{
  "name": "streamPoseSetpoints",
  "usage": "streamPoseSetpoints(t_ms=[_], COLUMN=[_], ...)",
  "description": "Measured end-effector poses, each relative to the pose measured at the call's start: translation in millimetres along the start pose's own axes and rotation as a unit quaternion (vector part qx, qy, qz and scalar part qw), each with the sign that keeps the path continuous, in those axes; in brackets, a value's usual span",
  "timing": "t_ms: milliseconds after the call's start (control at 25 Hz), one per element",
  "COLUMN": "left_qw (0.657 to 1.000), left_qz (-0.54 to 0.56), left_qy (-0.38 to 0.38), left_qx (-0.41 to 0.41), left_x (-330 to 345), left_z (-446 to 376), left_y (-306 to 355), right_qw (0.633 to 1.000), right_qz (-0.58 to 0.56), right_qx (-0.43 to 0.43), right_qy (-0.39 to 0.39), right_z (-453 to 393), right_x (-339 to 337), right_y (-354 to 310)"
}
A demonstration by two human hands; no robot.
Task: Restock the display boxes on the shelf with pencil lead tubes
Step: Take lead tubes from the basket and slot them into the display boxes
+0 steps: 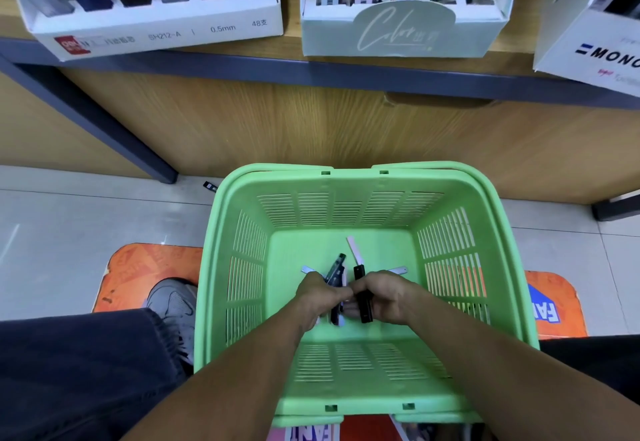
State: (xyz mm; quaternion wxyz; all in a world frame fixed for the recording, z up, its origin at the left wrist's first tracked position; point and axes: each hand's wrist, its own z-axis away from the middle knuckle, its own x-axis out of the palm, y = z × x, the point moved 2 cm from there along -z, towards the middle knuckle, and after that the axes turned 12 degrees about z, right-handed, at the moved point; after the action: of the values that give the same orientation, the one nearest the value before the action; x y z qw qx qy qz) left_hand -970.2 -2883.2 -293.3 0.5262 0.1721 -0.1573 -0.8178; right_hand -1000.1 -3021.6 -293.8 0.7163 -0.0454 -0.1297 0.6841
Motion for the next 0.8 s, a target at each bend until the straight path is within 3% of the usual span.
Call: streamPoseSetpoints(t_ms=[200,520,800], left_qw=[0.999,0.992,0.983], left_qz=[-0.012,0.117,0.168], left_qy=[-0.011,0.008,-0.028], left_qx=[0.045,0.048,0.063], left_x=[-10,-10,-8], left_z=[0,8,10], left_y=[0,12,15], right_qw=[1.0,0.988,0.991], right_qz=[0.016,0.117,0.089], right_qx=[-0.01,-0.097,-0.098], right_qy=[0.002,0.017,-0.011], right_z=[5,23,25], right_x=[9,-4,-5], right_y=[-16,-34,-35])
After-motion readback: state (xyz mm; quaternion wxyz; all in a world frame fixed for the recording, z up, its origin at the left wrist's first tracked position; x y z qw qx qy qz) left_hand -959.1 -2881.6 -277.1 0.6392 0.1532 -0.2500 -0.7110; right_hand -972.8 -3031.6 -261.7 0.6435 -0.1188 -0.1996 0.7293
